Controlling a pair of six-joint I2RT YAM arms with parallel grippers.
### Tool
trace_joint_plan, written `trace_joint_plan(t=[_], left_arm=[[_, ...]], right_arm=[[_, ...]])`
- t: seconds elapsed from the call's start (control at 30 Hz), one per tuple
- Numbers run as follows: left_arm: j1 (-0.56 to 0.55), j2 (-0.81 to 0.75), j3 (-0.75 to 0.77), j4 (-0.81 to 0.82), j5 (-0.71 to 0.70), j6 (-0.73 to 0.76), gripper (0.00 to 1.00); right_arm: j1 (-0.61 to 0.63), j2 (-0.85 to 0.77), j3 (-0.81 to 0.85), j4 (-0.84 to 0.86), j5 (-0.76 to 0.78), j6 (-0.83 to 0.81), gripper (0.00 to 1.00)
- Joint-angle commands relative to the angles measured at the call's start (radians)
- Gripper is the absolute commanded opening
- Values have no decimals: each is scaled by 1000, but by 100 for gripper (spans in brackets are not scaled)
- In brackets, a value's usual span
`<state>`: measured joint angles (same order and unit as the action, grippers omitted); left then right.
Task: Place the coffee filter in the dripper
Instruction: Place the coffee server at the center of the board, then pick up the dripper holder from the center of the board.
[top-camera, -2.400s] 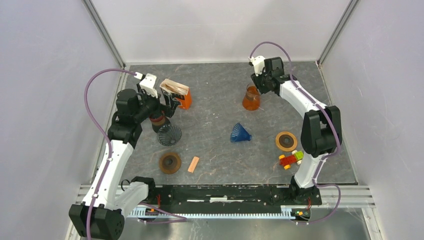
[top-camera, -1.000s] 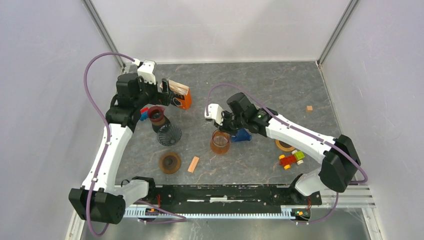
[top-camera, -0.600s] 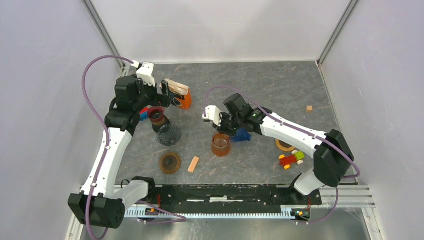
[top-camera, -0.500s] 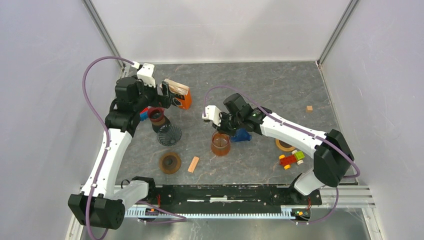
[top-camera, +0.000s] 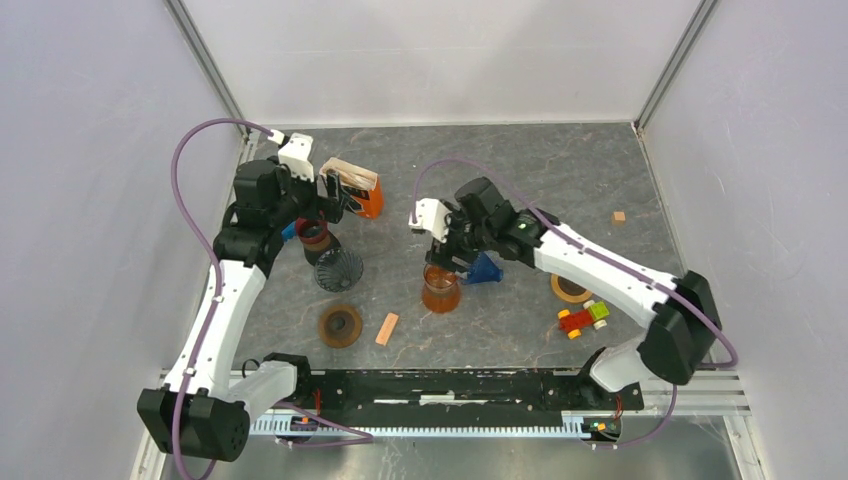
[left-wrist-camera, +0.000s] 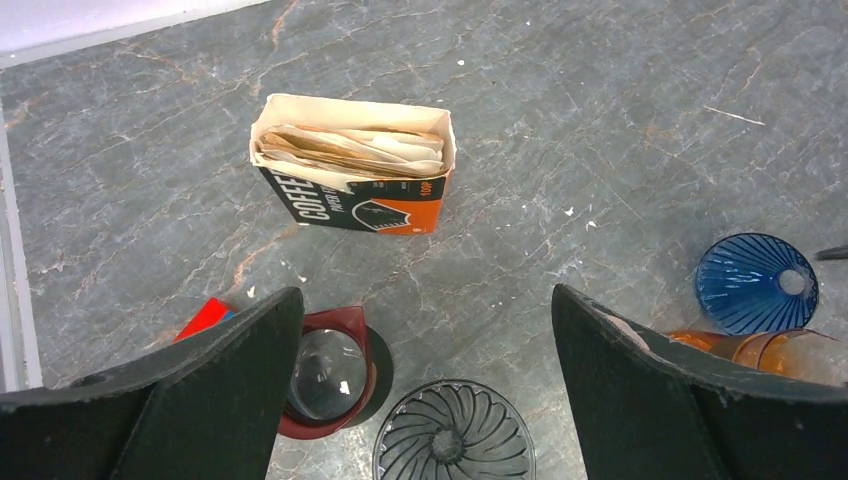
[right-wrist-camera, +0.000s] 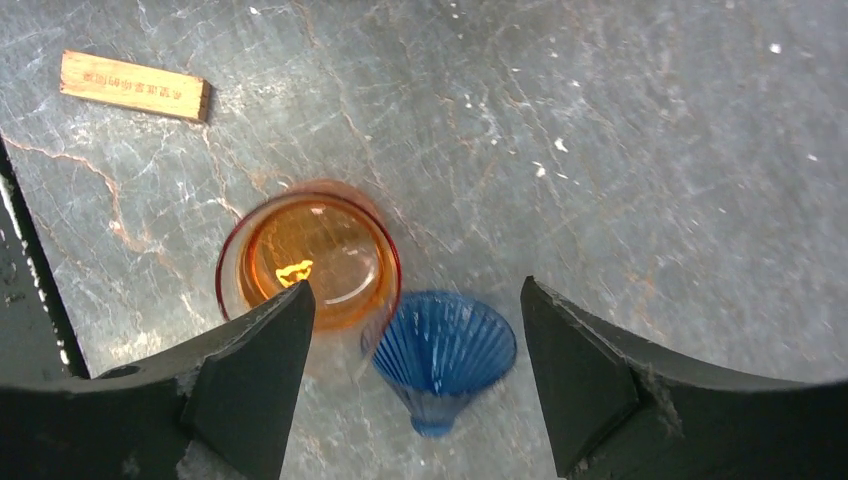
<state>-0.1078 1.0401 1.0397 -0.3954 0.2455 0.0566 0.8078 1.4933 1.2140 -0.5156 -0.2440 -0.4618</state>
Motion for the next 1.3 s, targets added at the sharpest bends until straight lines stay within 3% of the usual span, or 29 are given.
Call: trace_joint_plan(t=[0.0, 0.23, 0.53, 1.03, 1.17, 1.27], left_arm=[[5, -32, -1, 29, 17, 38, 100], [5, -25, 3, 33, 44, 25, 100], [3, -23, -19, 62, 80, -12, 100], [3, -31, -29, 67, 94, -17, 100], [4, -29, -30, 69, 95, -17, 100], [3, -28, -25, 69, 97, -15, 100]], right_arm=[[-85, -177, -9, -42, 29, -13, 82], [-365, -363, -221, -145, 27, -99, 81], [-608, -294, -484, -152, 111, -219, 81], [-689, -167, -546, -100, 76, -266, 74], [-689, -136, -569, -76, 79, -268, 67], [-689, -117, -551, -76, 80, -270, 52]])
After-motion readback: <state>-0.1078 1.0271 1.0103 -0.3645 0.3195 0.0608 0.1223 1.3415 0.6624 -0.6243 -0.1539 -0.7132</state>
